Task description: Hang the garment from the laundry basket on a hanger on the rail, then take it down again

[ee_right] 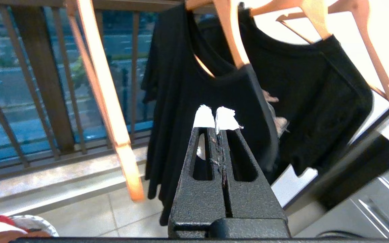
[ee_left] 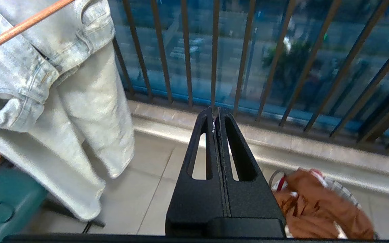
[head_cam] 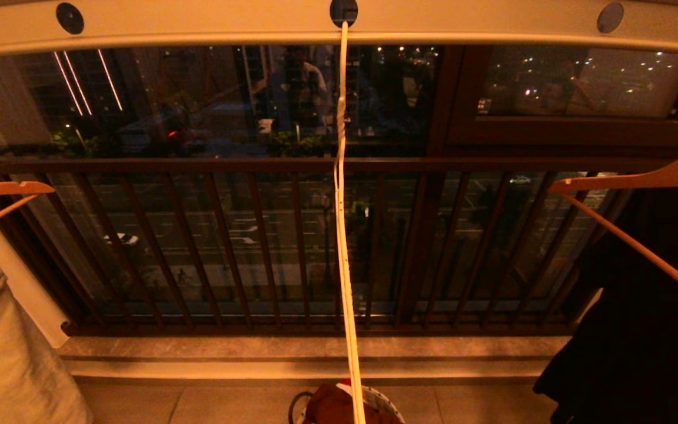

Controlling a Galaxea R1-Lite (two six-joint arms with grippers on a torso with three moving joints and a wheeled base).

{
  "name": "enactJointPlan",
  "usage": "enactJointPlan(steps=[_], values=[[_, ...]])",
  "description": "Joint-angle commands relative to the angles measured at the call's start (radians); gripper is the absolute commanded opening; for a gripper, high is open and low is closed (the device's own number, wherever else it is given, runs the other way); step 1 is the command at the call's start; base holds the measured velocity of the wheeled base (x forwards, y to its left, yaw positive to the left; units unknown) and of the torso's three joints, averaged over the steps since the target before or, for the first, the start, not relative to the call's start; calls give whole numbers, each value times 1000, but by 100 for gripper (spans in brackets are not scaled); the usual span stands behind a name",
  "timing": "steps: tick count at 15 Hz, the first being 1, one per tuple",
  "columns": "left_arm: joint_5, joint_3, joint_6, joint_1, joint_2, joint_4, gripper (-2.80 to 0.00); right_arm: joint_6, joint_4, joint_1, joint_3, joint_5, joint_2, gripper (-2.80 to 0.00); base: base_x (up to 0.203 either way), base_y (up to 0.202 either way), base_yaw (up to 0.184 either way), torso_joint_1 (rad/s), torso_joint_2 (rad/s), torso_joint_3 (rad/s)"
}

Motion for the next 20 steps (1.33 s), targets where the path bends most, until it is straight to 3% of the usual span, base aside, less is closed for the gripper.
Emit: enactJointPlan(steps=[1,3,7,9,14,20], values=[[1,12,-2,-5,-62,1,-280,-4,4,-9,50,0,-88,-280,0,0,0,0,0,0],[-1,29,3,-16,-110,0,-280,-7,-4,-10,142,33,-150,-280,0,0,0,0,0,0],[-46,141,54,-18,-214,-57,-280,8,-55,-15,314,183,-239,-280,0,0,0,0,0,0],[-55,197,80,-18,-214,-126,-280,35,-131,-15,394,277,-284,-280,0,0,0,0,0,0],[-153,413,173,-18,-214,-353,-280,55,-312,-15,592,448,-339,-280,0,0,0,0,0,0],[-204,487,197,-18,-214,-362,-280,53,-534,-15,826,535,-339,-280,0,0,0,0,0,0]])
